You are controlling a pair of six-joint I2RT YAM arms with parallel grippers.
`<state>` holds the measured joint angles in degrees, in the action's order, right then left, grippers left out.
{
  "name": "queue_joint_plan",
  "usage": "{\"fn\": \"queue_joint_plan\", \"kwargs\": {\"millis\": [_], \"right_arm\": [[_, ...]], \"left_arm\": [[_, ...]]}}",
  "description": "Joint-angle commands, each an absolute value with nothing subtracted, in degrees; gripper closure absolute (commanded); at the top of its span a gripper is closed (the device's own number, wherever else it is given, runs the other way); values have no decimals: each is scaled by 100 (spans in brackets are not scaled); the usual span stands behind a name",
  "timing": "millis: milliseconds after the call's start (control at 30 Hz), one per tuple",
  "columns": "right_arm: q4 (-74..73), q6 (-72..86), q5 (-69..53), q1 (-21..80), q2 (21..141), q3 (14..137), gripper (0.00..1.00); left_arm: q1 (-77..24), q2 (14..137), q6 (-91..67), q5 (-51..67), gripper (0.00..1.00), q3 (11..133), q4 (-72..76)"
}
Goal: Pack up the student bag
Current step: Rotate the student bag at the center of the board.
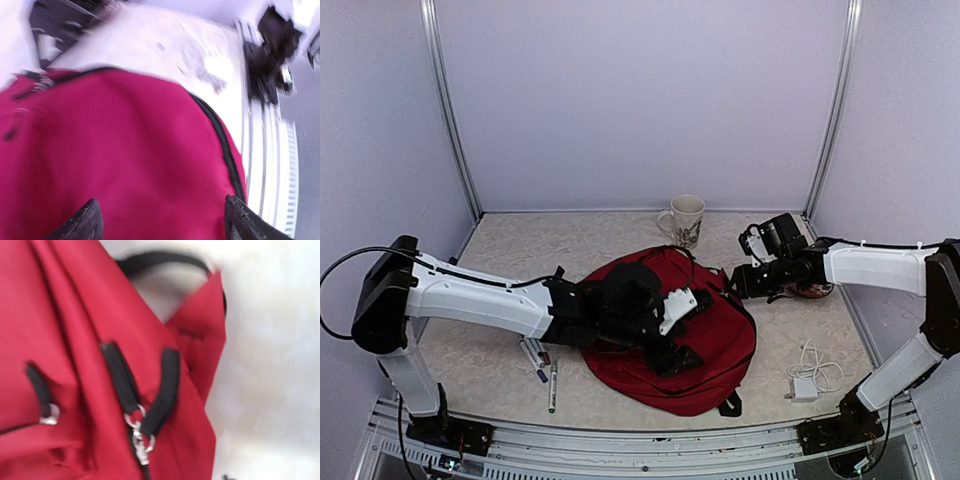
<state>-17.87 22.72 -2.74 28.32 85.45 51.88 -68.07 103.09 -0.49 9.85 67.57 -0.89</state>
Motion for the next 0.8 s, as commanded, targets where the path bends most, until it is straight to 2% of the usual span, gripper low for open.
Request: {"fn": "queue_joint_plan", "kwargs": {"millis": [0, 67, 100, 133, 233, 367, 400, 467, 600, 667, 767], "right_arm": [[-2515, 2162, -278, 2859, 8036, 5267, 42], [-2745, 2398, -277, 2961, 7909, 5131, 23], [-2908, 2512, -233, 3049, 7860, 5058, 7], [-2975, 2581, -184, 3129, 7812, 4978, 1], [-3088, 3063, -226, 3372, 7684, 4711, 0], [-2865, 3434, -680, 3565, 7591, 4277, 1], [-2756, 3510, -823, 3590, 7564, 4139, 5], [-2514, 3613, -1040, 3595, 7499, 3901, 22], [-2468, 3625, -740, 3576, 7448, 3852, 77], [-2581, 3533, -482, 3493, 7492, 3970, 100], [-2642, 3266, -280, 3219, 7516, 4172, 100]], "left_arm": [[-5644, 9698, -518, 882, 2, 6835, -252], [-5069, 9813, -803, 375, 1, 7039, -659], [-4787, 9953, -906, 130, 1, 7189, -992], [-4530, 10123, -1016, 0, 1, 7355, -1247], [-3911, 10727, -1104, -15, 1, 7701, -1606], [-3661, 11309, -1004, -260, 1, 7849, -1677], [-3648, 11406, -974, -277, 1, 7875, -1684], [-3652, 11554, -949, -180, 1, 7878, -1636], [-3656, 11743, -969, 118, 12, 7753, -1470], [-3670, 11719, -969, 215, 34, 7657, -1402], [-3762, 11543, -917, 368, 65, 7451, -1241]]}}
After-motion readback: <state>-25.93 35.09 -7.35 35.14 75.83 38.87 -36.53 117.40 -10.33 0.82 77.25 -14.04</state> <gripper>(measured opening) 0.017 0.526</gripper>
